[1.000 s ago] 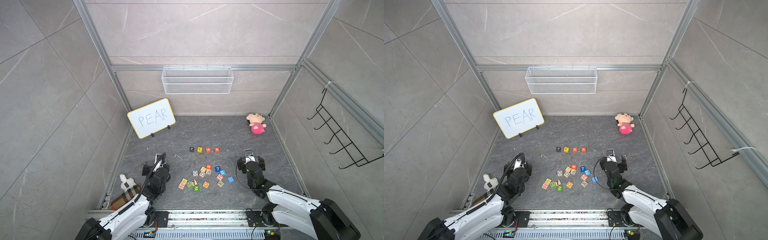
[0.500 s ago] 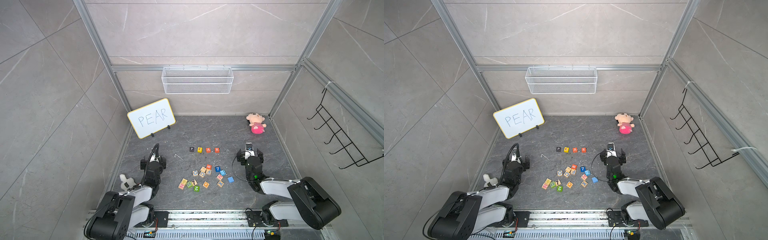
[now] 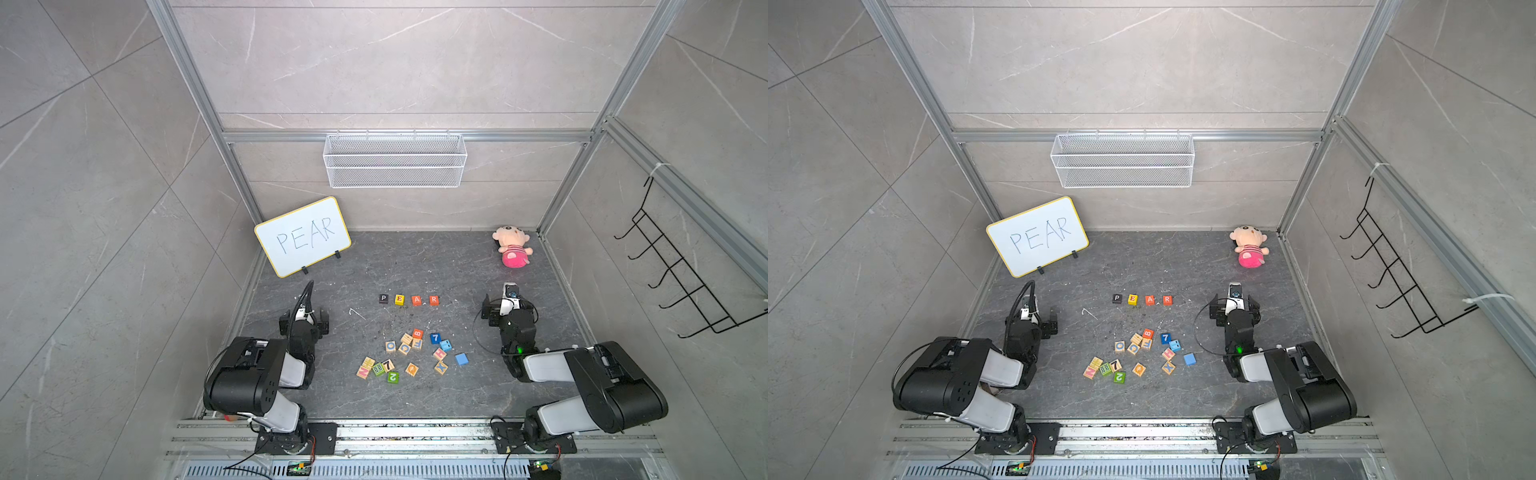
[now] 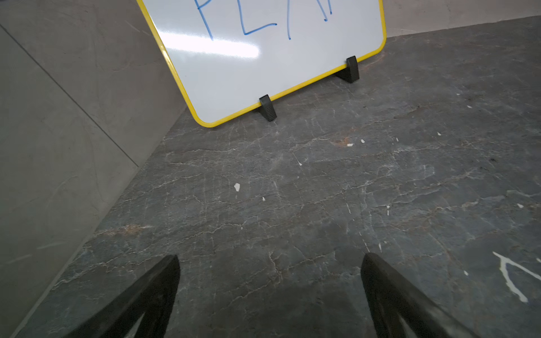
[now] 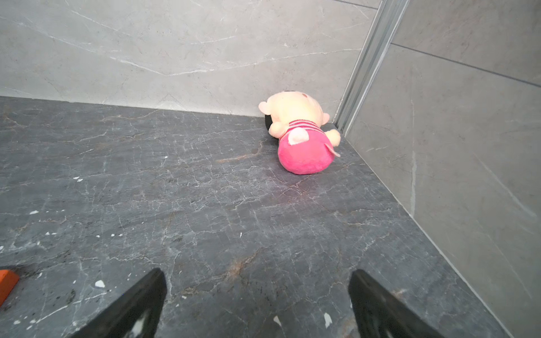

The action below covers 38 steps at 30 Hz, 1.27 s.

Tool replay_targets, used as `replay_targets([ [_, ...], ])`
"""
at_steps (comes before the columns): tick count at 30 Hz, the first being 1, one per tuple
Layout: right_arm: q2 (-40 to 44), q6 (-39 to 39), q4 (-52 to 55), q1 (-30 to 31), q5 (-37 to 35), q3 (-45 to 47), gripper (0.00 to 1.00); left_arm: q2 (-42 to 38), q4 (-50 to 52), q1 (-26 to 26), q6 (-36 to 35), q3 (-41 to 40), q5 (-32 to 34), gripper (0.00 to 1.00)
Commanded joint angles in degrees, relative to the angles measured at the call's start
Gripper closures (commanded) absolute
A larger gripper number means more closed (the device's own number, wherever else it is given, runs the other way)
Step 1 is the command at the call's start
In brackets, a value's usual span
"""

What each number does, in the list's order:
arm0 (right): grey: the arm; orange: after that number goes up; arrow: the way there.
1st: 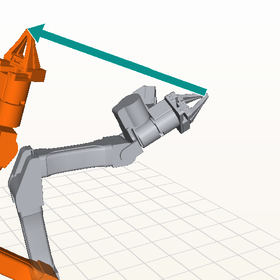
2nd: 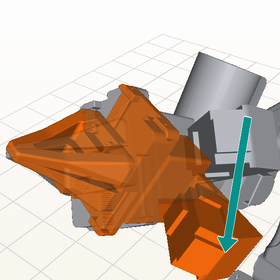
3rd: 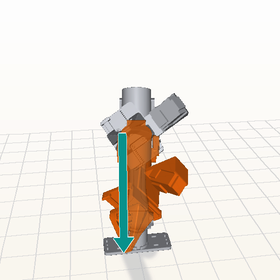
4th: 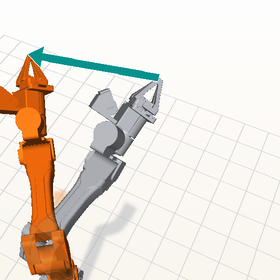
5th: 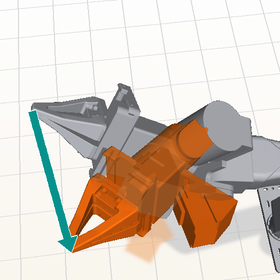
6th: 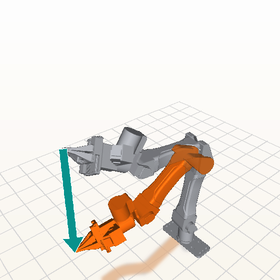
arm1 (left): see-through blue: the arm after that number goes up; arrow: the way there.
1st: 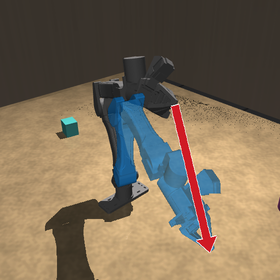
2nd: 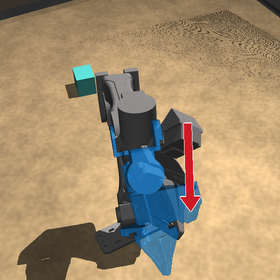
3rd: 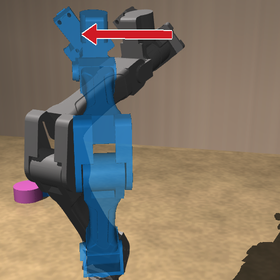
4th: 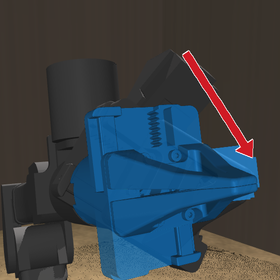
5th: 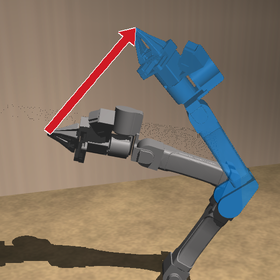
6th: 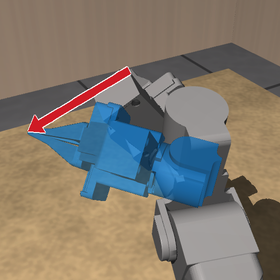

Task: Spell the uppercase word “pear” with letter blocks
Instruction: Reset both arms

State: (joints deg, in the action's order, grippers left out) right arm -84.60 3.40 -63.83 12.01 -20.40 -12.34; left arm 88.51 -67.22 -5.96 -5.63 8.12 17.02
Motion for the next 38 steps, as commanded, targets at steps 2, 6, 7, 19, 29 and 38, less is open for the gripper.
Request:
replay_targets([
  [2,-5.2,-0.6,-13.6,-0.1,3.8,3.7,0.01,-1.0,-2.4,1.0,0.0,2.6,-5.1,0.01],
  [6,-3.5,-0.7,-8.4,-0.1,4.8,2.2,0.01,-2.3,12.1,4.9,3.1,9.5,-8.8,0.01],
  [7,-4.0,-0.6,-7.9,-0.1,4.8,1.4,0.01,-2.2,16.2,7.2,4.6,11.6,-11.7,0.01],
  [19,-2.7,-4.0,11.3,-6.5,14.9,-7.4,0.01,-2.4,18.4,10.4,6.8,12.5,-15.5,0.00],
  [29,-2.8,-3.7,11.6,-6.4,14.7,-7.7,0.01,-2.3,18.5,10.4,6.8,12.5,-15.4,0.00],
  [38,-2.8,-3.7,11.8,-6.4,14.9,-7.9,0.01,-2.3,18.5,10.4,6.8,12.5,-15.4,0.00],
])
